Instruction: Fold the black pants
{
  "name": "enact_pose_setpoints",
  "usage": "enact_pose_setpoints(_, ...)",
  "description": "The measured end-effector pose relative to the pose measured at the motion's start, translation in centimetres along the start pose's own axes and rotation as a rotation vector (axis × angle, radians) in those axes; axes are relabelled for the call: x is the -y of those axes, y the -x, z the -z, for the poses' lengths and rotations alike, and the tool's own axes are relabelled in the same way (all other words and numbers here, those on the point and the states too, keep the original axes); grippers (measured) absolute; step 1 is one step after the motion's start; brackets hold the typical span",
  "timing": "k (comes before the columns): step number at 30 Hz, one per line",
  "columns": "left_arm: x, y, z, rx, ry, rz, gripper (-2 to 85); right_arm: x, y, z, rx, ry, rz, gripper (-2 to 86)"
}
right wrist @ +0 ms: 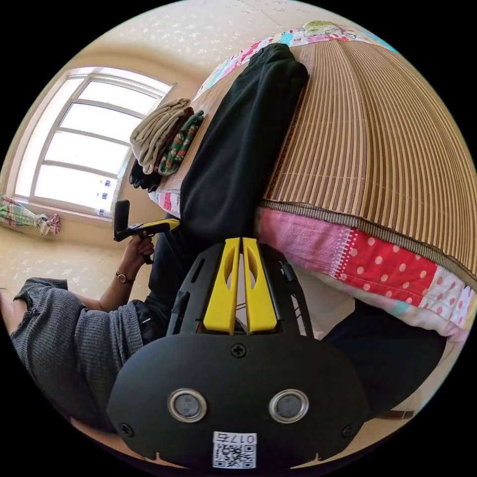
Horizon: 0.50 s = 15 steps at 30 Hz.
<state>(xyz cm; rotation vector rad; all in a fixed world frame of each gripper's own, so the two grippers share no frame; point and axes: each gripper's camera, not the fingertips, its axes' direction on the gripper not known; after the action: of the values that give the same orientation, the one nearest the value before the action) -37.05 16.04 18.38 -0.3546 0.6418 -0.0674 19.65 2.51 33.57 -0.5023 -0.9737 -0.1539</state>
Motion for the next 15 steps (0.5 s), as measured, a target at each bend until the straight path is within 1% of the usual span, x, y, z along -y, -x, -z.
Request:
enact_pose_setpoints(2, 1.1, 0.6, 1.1, -0.054, -0.072, 0.002, 4.9, 0.6, -0.7, 1.2, 0.053, -0.071, 0.009, 1.6)
enact_pose_setpoints(4, 3.4, 1.5, 1.3, -0.077, -0.11, 0.005, 6.6, 1.7, -1.4, 1.5, 0.046, -0.083, -0.001, 2.1)
enact_pose_setpoints(7, 6.7, 2.9, -0.3, -0.042, -0.056, 0.058, 9.1, 3.9, -2.2, 1.3, 0.042, -0.085, -0.019, 3.4)
enact_pose_setpoints(9, 8.1, 3.4, -1.6, -0.056, -0.015, 0.08, 10.2, 5.2, -2.5, 0.8, 0.07, -0.085, -0.034, 4.4)
enact_pose_setpoints(12, 9.0, 3.8, -2.4, -0.009, 0.014, 0.09, 8.1, 6.5, -2.2, -0.2, 0.097, -0.083, -0.016, 5.6)
enact_pose_setpoints(15, 9.4, 5.3, -2.3, -0.113, 0.029, 0.157, 7.2, 7.6, -2.3, -1.4, 0.1, -0.068, -0.005, 6.2)
